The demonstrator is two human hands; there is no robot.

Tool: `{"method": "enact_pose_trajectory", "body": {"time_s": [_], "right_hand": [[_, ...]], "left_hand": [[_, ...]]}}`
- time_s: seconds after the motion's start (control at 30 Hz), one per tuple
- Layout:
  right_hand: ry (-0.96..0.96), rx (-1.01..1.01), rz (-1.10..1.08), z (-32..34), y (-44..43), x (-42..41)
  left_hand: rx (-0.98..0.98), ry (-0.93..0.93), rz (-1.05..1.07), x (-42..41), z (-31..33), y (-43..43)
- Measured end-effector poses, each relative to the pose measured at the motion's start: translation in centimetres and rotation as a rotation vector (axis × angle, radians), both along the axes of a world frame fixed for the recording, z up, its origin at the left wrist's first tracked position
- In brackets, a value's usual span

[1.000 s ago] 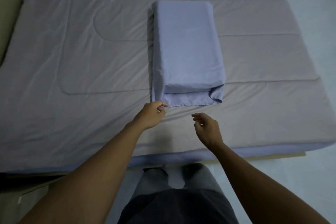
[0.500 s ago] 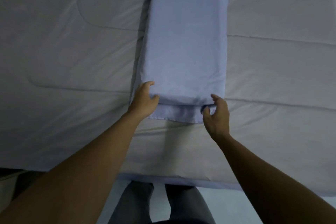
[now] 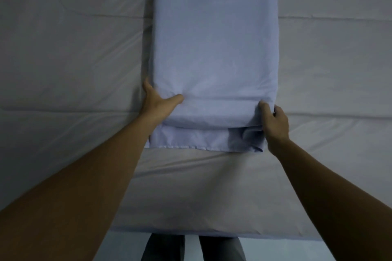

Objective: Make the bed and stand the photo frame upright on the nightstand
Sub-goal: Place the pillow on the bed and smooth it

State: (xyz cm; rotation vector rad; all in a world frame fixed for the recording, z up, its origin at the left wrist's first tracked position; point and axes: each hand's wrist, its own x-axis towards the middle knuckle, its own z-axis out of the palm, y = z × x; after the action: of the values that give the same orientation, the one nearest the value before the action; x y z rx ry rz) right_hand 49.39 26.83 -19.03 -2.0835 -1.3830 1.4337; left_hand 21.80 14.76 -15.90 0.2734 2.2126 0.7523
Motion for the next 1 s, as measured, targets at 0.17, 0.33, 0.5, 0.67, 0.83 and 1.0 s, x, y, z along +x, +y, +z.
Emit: {"method": "enact_pose_trajectory", "body": {"time_s": [0.17, 0.33, 0.5, 0.67, 0.83, 1.0], "right_hand": [[0.088, 0.045, -0.089, -0.3, -0.2, -0.2], [0.027, 0.122, -0.14, 2.6, -2.4, 0.0], [-0.112, 0.278, -0.234, 6.4, -8.7, 1.1], [-0.102, 0.327, -0.22, 7.0, -16.4, 3.8], [-0.084, 0.21, -0.168, 5.0, -21.8, 7.2], [-0.162, 0.019, 0.002, 4.2, -21.4, 9.4]], "left_hand": [[-0.042, -0.031, 0.023, -1.0, -0.7, -0.2], [0.01, -0.054, 0.013, -0.5, 2.5, -2.1], [0.034, -0.101, -0.011, 2.1, 6.1, -6.8], [-0.054, -0.119, -0.058, 4.5, 6.8, -13.6], [-0.116, -0.229, -0.085, 6.7, 4.4, -19.0], [-0.079, -0.169, -0.194, 7.6, 2.1, -21.5]]}}
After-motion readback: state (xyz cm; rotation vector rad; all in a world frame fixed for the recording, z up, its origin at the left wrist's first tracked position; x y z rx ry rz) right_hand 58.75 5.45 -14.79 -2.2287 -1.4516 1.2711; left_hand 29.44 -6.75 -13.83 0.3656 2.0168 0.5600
